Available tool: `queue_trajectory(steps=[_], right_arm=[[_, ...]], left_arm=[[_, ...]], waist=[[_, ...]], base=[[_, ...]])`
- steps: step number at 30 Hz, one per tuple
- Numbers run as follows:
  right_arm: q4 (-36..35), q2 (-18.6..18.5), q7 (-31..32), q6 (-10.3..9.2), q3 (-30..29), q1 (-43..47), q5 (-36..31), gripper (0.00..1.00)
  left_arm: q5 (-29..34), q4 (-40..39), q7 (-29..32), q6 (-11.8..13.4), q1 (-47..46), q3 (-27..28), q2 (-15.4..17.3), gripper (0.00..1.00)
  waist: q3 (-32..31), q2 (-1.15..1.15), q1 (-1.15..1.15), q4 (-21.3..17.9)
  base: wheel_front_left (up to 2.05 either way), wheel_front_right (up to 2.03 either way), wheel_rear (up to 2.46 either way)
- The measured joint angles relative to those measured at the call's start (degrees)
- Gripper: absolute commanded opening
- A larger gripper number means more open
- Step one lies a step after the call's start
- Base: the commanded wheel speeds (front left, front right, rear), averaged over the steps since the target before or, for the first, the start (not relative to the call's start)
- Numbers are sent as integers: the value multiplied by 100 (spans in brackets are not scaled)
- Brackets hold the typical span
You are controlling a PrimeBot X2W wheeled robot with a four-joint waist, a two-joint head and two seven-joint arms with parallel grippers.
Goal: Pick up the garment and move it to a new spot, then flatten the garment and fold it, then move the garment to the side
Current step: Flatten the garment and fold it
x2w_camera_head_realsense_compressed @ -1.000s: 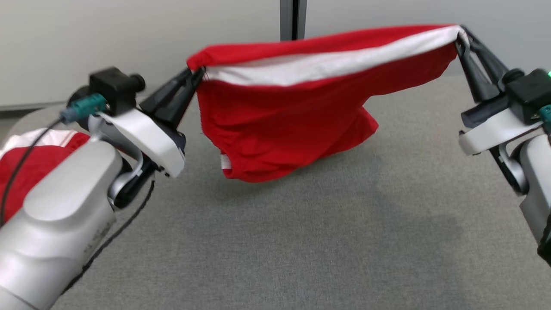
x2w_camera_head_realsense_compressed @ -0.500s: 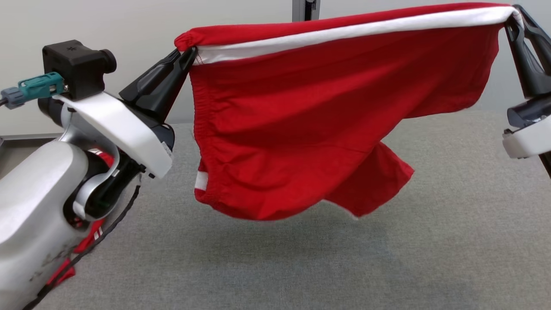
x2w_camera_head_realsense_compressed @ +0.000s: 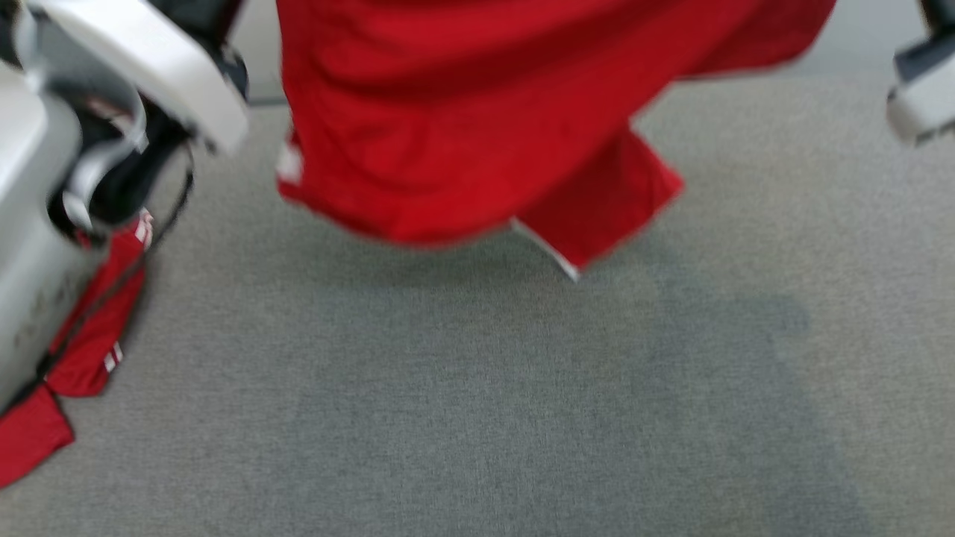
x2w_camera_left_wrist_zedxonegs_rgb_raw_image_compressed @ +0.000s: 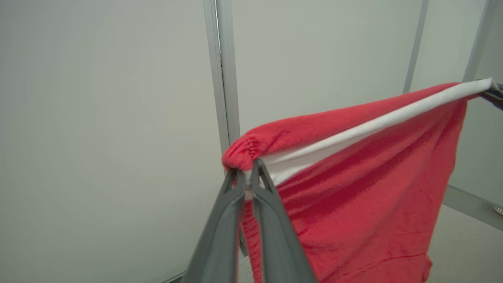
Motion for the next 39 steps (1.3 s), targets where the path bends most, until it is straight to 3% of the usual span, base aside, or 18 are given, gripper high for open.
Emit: queue_trajectory(steps=[8,14,18,25,32,39], right_arm=[[1647,592,-1001,1,55,-2346,-843,0],[2579,1247,-1699,-1,-294,-2917,-1683,0],[3066,1655,-1884,-1,-307,-2647,-1891,0],[3749,1792,-1949,0,47,-1685,-2028,0],[3585,1450,-1957,-1,328,-718,-1923,0],[3476,1078,-1957,0,868,-96,-1715,0]], left_arm=[[868,1777,-1032,-267,-1881,193,-681,0],[1550,2815,-1849,-393,-2590,110,-1040,0],[1670,3289,-1937,-638,-2365,62,-1368,0],[2204,3461,-1938,-848,-1249,15,-1674,0],[2448,3422,-1947,-950,-64,244,-1723,0],[2795,3461,-1947,-985,793,-40,-1737,0]], waist=[[1061,0,0,-69],[1698,0,0,-141],[1982,0,0,-178],[2069,0,0,-87],[1747,0,0,4],[1232,0,0,63]], base=[[0,0,0],[0,0,0],[0,0,0],[0,0,0],[0,0,0],[0,0,0]])
